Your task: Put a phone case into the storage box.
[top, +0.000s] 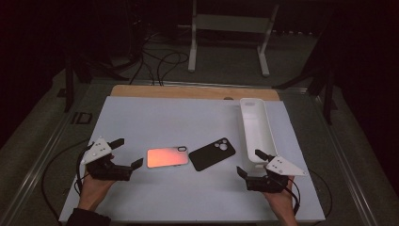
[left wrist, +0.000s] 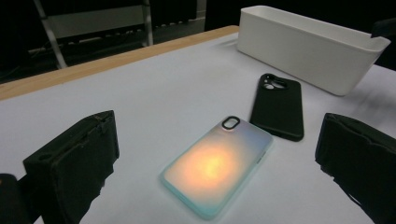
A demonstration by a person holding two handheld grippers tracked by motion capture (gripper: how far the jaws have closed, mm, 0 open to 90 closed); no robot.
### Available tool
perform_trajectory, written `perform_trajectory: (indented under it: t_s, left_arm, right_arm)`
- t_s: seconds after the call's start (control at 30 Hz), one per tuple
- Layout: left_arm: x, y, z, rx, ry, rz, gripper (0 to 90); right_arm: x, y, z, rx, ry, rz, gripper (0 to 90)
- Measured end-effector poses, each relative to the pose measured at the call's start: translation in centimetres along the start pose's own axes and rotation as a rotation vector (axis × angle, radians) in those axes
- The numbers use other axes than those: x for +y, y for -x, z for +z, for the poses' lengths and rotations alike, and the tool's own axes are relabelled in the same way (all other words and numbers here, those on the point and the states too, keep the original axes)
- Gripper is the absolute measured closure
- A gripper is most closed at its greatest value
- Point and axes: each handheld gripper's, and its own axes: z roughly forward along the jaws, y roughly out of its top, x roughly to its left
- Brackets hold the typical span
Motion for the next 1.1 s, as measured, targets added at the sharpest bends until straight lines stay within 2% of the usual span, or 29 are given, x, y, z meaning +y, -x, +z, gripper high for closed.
perform_trajectory:
  t_s: [0.1,0.3,0.53,0.73,0.93,1.03,1.1]
  left_arm:
    - [0.3,-0.4,0.6,0.000,-0.008,0.000,0.6]
    - [0.6,-1.4,2.1,0.002,-0.033,-0.036,2.0]
    - [1.0,-2.3,4.1,0.014,-0.084,-0.035,5.3]
    - [0.8,-2.9,5.8,0.057,-0.129,-0.041,10.3]
    - [0.6,-3.2,7.7,0.079,-0.174,-0.034,21.1]
    - [0.6,-3.4,8.4,0.107,-0.180,-0.021,35.4]
    - [0.5,-3.8,8.8,0.095,-0.175,-0.033,45.1]
  right_arm:
    - [0.0,0.2,-0.1,-0.002,0.002,0.006,8.7]
    - [0.0,0.4,-0.1,-0.005,0.005,0.009,8.7]
    - [0.0,0.6,0.0,-0.011,0.004,0.007,8.7]
    - [0.0,0.8,0.0,-0.014,0.002,0.008,8.8]
    - [0.0,0.8,0.1,-0.016,-0.001,0.007,8.8]
    - [0.0,0.8,0.0,-0.018,-0.001,0.008,8.8]
    - [0.1,0.8,0.0,-0.017,-0.001,0.005,8.8]
